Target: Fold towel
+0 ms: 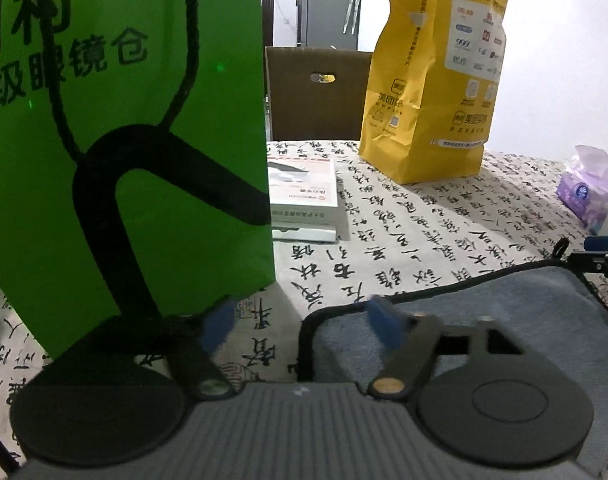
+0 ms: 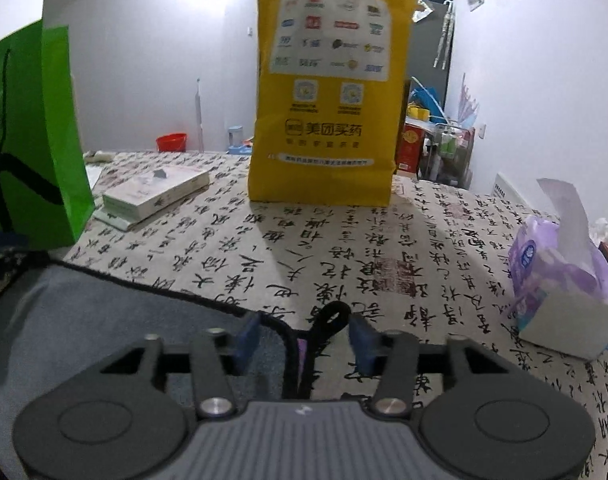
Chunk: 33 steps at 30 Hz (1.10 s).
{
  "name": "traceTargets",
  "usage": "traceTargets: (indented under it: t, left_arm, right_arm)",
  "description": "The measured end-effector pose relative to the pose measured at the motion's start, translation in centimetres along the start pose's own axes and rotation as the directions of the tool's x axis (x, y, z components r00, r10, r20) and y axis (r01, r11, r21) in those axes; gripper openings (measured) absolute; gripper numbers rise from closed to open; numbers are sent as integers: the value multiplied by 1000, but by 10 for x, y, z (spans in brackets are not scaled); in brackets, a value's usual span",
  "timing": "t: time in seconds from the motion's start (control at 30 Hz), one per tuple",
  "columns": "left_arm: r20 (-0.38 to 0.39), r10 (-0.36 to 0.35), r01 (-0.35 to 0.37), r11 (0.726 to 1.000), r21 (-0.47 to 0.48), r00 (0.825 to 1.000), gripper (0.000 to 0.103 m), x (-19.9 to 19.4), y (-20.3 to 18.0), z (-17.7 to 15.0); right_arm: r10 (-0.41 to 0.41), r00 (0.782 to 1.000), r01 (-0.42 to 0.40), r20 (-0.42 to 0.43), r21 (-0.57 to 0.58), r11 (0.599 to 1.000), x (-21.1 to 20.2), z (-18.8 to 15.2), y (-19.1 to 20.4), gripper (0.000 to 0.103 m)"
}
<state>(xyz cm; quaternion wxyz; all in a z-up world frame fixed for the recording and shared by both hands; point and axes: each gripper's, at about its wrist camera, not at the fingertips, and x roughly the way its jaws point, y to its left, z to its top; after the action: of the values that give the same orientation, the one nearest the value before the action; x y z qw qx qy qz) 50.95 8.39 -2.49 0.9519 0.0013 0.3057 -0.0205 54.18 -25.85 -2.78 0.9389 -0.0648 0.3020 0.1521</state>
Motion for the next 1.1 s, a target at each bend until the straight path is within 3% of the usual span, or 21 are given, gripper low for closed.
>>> traceTargets:
  t: [0.03, 0.1, 0.17, 0.43, 0.63, 0.73, 1.1]
  left_arm:
    - [4, -2, 2, 1000, 0, 1000, 86, -2, -1, 1]
    - [3, -9, 9, 1000, 2, 1000, 88, -6, -2, 1]
    - [-1, -16, 16, 1000, -5, 1000, 91, -11, -2, 0]
    - [34, 0, 2, 999, -46, 999, 103, -40, 2, -7]
    - [36, 16, -14, 997, -75, 999, 103, -61, 2, -13]
    - [45, 18, -15, 998, -67, 999, 103, -73, 0, -17]
    - [66, 17, -10, 994, -108, 998, 103, -118, 1, -34]
  right_arm:
    - [0, 1000, 0, 4, 3, 1000, -1, 0, 0, 55]
    - [4, 1000, -4, 15, 18, 1000, -6, 1, -1, 76]
    - [14, 1000, -15, 24, 45, 999, -11, 0, -3, 87]
    - [23, 999, -26, 35, 99, 995, -37, -15, -9, 94]
    - [25, 999, -30, 41, 111, 993, -61, -27, -6, 95]
    - [32, 998, -39, 61, 115, 993, -75, -31, -3, 101]
    - [66, 994, -77, 91, 116, 990, -113, -48, 16, 103]
